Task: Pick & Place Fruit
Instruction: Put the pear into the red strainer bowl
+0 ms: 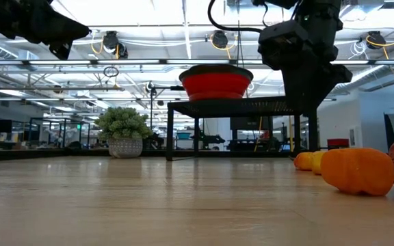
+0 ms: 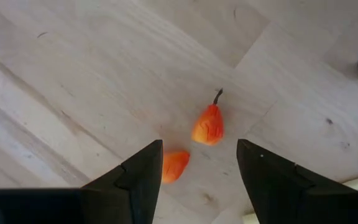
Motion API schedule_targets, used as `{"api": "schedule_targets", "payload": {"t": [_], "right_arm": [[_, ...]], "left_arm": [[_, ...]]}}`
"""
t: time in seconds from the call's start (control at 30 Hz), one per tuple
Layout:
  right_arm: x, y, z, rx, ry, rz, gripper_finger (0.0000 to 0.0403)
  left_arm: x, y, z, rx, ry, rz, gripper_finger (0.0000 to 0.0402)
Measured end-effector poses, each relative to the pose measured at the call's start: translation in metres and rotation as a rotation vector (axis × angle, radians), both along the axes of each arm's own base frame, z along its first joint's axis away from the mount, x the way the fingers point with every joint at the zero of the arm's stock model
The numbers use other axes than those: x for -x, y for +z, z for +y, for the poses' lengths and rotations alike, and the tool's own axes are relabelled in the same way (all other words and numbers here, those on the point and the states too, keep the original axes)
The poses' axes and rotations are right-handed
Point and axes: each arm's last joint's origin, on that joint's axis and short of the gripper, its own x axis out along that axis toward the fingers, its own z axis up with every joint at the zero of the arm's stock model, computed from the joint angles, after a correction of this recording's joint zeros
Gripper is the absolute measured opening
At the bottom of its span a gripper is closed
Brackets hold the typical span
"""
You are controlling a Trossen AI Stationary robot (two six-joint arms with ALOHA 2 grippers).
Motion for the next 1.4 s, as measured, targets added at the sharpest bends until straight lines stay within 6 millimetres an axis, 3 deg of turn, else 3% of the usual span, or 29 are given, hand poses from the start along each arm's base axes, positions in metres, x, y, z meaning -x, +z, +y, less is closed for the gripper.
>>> {"api": "schedule_targets", "payload": {"t": [0.5, 1.07, 1.4], "right_arm": [[0.012, -0.051, -0.003, -0.031, -0.069, -0.047, 0.0199], [0.021, -0.077, -0.005, -0.037, -0.055, -0.107, 0.0199], [0.021, -0.078, -0.005, -0.031, -0.042, -0.117, 0.0181]], "left_arm": [[0.000, 0.001, 0.000, 0.001, 0.000, -0.007, 0.0021], [0.000, 0.001, 0.000, 0.000, 0.000, -0.007, 0.0021], [0.000, 0.001, 0.000, 0.000, 0.000, -0.007, 0.0021]]}}
